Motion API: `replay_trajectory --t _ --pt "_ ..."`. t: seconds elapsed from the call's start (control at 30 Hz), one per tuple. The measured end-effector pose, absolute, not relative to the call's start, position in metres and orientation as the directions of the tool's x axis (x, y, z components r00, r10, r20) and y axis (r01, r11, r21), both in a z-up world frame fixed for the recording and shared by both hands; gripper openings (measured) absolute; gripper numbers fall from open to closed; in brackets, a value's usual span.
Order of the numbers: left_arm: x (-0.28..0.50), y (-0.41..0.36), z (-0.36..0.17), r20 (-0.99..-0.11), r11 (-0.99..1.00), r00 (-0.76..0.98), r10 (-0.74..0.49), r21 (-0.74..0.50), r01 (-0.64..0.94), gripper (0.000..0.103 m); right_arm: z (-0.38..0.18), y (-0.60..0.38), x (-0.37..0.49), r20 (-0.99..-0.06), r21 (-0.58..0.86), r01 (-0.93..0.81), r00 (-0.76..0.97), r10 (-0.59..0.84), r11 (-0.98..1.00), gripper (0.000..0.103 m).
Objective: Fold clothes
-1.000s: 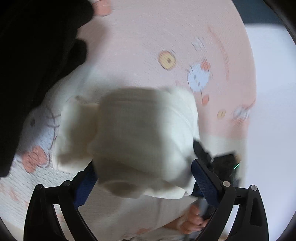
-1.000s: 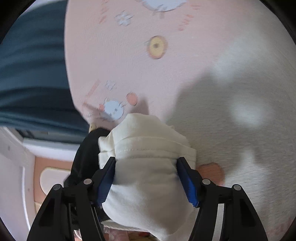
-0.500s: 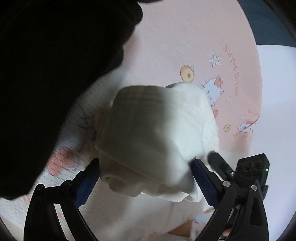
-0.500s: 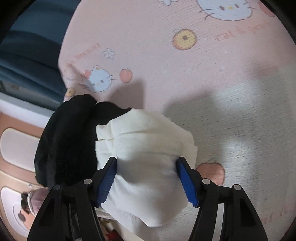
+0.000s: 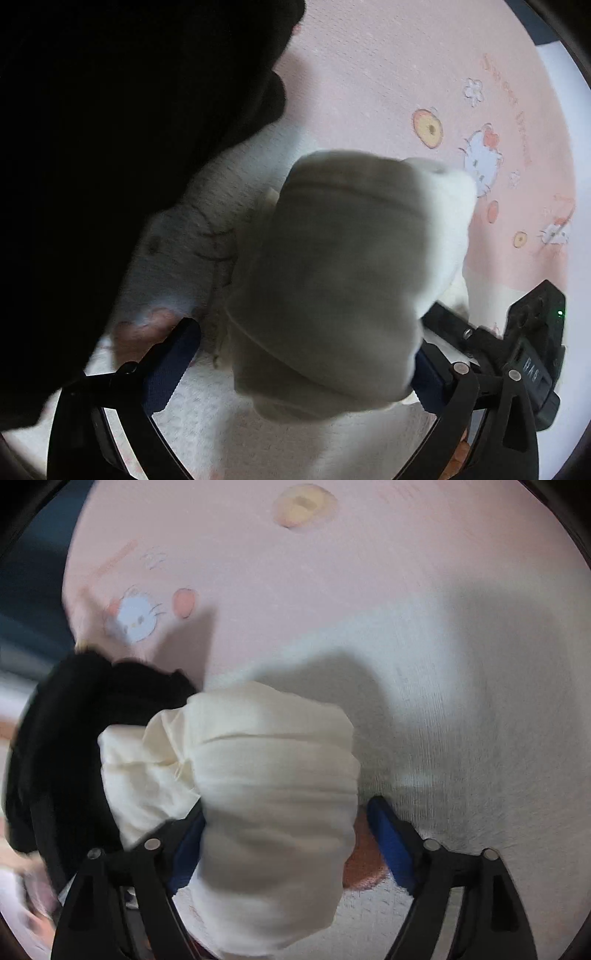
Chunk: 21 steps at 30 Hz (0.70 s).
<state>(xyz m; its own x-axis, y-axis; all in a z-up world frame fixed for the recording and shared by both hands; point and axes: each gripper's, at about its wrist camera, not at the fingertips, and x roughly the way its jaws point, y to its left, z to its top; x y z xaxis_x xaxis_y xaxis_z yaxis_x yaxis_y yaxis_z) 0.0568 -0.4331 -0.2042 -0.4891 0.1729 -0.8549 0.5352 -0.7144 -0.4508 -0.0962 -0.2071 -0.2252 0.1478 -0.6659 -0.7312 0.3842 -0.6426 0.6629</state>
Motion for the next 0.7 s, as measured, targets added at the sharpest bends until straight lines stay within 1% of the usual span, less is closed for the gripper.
replay_trajectory --t 0.03,0.1,0.17,0.3,0.43,0.5,0.53,0.6,0.67,0.7 --pt "0.056 -0.433 -0.203 -0.855 -0.714 -0.489 0.173 -0.451 0.536 0.103 -0.223 -0.207 -0.096 -0.734 0.656 0.397 0.141 -0.664 -0.641 0.079" --pt "0.056 -0.434 -0.201 -0.857 -0.710 -0.486 0.173 -0.451 0.541 0.103 -0.220 -0.208 -0.094 -0.740 0.643 0.423 0.128 -0.660 -0.639 0.079" --pt "0.057 -0.429 -0.191 -0.863 -0.724 -0.484 0.143 -0.425 0.544 0.103 -0.217 -0.208 -0.094 -0.741 0.637 0.440 0.122 -0.661 -0.633 0.080" --pt "0.060 -0.418 -0.169 -0.874 -0.751 -0.479 0.079 -0.369 0.548 0.103 -0.215 -0.195 -0.097 -0.668 0.729 0.350 0.172 -0.724 -0.589 0.080" --pt "0.063 -0.407 -0.148 -0.880 -0.774 -0.474 0.015 -0.310 0.552 0.103 -0.201 -0.184 -0.098 -0.649 0.738 0.354 0.137 -0.749 -0.574 0.082" --pt "0.064 -0.401 -0.138 -0.882 -0.784 -0.472 -0.017 -0.281 0.553 0.103 -0.208 -0.179 -0.102 -0.612 0.781 0.285 0.174 -0.771 -0.555 0.082" --pt "0.072 -0.407 -0.147 -0.864 -0.723 -0.502 0.043 -0.373 0.581 0.103 -0.214 -0.176 -0.104 -0.579 0.810 0.235 0.186 -0.794 -0.537 0.082" --pt "0.092 -0.420 -0.170 -0.795 -0.541 -0.581 0.172 -0.569 0.619 0.103 -0.230 -0.171 -0.104 -0.515 0.857 0.124 0.211 -0.831 -0.500 0.085" --pt "0.118 -0.429 -0.202 -0.659 -0.262 -0.710 0.249 -0.751 0.606 0.103 -0.245 -0.168 -0.101 -0.455 0.887 0.030 0.230 -0.860 -0.461 0.087" --pt "0.127 -0.429 -0.214 -0.614 -0.168 -0.752 0.241 -0.789 0.591 0.103 -0.250 -0.169 -0.097 -0.438 0.894 0.010 0.236 -0.867 -0.449 0.087"
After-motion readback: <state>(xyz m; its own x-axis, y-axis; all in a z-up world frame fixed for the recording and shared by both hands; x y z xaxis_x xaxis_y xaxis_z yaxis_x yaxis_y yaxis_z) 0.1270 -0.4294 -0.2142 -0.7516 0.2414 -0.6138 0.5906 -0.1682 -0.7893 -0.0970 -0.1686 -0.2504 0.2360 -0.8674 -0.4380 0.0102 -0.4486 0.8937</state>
